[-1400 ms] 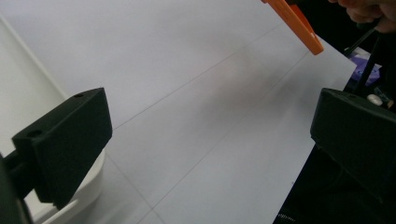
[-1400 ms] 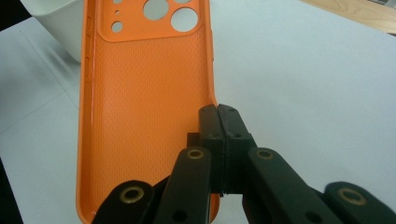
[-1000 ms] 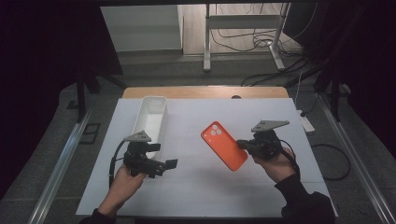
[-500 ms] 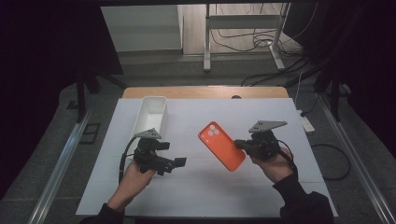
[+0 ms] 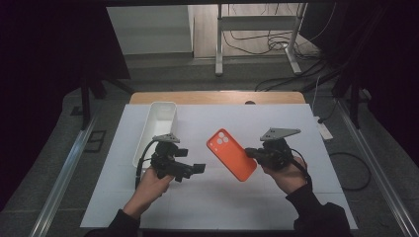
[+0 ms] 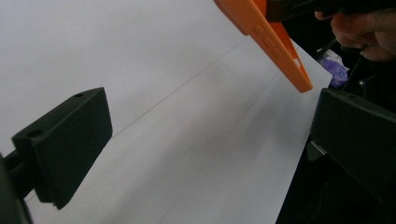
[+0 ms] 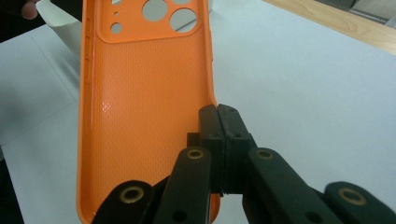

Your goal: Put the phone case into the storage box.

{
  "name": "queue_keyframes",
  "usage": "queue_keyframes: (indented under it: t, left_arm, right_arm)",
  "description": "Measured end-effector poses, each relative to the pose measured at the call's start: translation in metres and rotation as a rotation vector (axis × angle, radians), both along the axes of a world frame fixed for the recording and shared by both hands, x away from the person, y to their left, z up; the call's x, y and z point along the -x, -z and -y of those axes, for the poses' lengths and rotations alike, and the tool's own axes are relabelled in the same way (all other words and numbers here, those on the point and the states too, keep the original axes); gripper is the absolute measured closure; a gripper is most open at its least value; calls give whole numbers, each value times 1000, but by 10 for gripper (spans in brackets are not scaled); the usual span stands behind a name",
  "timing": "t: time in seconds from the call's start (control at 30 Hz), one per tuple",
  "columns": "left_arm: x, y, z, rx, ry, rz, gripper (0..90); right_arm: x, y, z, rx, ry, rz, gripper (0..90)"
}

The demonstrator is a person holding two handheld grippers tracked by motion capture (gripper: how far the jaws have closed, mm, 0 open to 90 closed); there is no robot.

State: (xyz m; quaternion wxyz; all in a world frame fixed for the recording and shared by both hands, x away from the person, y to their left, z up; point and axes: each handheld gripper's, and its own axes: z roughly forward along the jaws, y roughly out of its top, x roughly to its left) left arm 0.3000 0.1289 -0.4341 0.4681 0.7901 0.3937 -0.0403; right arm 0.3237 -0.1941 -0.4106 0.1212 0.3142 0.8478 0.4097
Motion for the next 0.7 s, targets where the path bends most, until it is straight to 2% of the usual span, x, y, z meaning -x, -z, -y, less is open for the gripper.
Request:
queue_keyframes:
  t: [0.33, 0.7]
  left_arm:
    - [-6, 0, 14, 36, 14, -26, 0]
    - [-12, 0, 27, 31, 26, -41, 0]
  right_arm:
    - [2, 0, -6, -6, -8, 5, 889]
    - [5, 1, -11, -6, -21, 11, 889]
